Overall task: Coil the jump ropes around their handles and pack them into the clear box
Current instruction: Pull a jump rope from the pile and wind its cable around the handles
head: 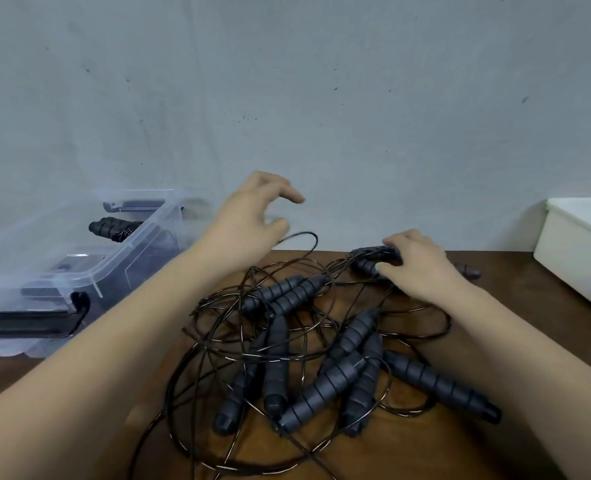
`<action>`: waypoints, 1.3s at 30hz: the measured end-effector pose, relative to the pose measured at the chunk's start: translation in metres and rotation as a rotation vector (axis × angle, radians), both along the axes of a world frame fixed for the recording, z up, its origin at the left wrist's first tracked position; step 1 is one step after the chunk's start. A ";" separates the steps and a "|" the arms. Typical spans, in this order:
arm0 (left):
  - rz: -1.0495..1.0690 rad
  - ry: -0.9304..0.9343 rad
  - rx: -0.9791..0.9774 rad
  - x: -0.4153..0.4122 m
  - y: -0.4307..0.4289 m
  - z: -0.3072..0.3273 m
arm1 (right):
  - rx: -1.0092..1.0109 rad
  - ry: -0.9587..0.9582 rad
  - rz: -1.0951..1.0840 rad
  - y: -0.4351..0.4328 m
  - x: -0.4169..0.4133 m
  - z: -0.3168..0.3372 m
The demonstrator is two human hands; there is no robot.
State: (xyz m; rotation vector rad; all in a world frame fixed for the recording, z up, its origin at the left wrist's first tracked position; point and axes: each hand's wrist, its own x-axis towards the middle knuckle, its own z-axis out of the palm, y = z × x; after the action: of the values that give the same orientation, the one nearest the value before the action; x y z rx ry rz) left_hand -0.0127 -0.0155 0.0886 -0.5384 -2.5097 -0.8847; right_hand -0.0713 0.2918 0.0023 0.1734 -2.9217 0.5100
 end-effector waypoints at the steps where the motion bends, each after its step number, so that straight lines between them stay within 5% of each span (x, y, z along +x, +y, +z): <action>1: -0.062 -0.003 -0.025 0.000 0.012 -0.003 | -0.027 -0.012 0.050 -0.007 0.003 -0.002; 7: -0.262 -0.169 -0.224 -0.017 0.078 -0.036 | -0.196 0.038 0.148 -0.045 0.021 -0.029; 16: 0.172 -0.358 -0.694 -0.078 0.052 -0.066 | -0.264 0.096 0.165 -0.049 0.029 -0.072; 20: 0.203 -0.547 -0.914 -0.075 0.041 -0.063 | -0.269 0.113 0.167 -0.048 0.029 -0.075; 26: 0.138 -0.330 -0.404 -0.048 0.035 -0.059 | -0.363 0.104 0.161 -0.048 0.032 -0.065; 33: -0.150 -0.292 -0.092 0.021 0.056 -0.062 | -0.274 0.065 0.187 -0.019 0.070 -0.035; 39: -0.282 -0.174 -0.169 0.067 0.087 -0.071 | -0.110 0.007 0.111 0.014 0.114 -0.042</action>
State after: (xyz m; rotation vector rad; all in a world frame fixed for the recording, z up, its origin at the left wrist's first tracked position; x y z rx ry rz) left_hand 0.0547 0.0710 0.0173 -0.9247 -2.7272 -0.8530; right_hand 0.0427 0.3062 -0.0399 0.3239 -2.8797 0.6834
